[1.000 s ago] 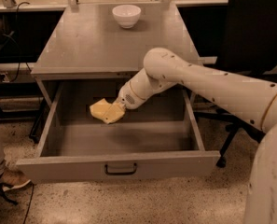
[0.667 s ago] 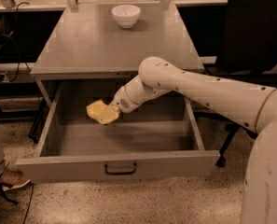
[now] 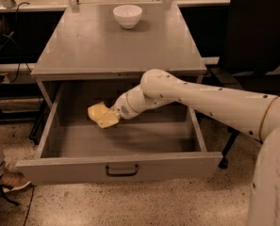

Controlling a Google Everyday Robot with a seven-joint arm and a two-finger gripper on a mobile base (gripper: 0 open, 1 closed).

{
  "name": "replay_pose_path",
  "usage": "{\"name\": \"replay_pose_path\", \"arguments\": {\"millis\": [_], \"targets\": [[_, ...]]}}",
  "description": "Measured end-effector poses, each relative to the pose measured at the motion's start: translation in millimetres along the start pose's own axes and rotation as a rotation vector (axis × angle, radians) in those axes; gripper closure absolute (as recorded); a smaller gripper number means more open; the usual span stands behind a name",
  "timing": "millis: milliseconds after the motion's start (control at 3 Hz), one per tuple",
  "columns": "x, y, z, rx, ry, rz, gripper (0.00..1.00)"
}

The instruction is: Place sponge into top drawer

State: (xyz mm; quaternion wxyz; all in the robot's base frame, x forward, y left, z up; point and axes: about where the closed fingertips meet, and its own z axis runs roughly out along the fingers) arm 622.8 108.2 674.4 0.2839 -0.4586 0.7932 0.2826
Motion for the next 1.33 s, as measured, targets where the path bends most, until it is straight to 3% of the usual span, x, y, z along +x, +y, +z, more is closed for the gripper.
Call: {"name": "replay_pose_path", "arguments": {"millis": [333,667,1333], "targets": [[2,-3,-3,0.007,-0.032,0.007,0.04],[12,-5,-18,0.028,-0.041,0.024,0.0],[64,-23,-134,0.204,-0.078,0.117,0.0]]}}
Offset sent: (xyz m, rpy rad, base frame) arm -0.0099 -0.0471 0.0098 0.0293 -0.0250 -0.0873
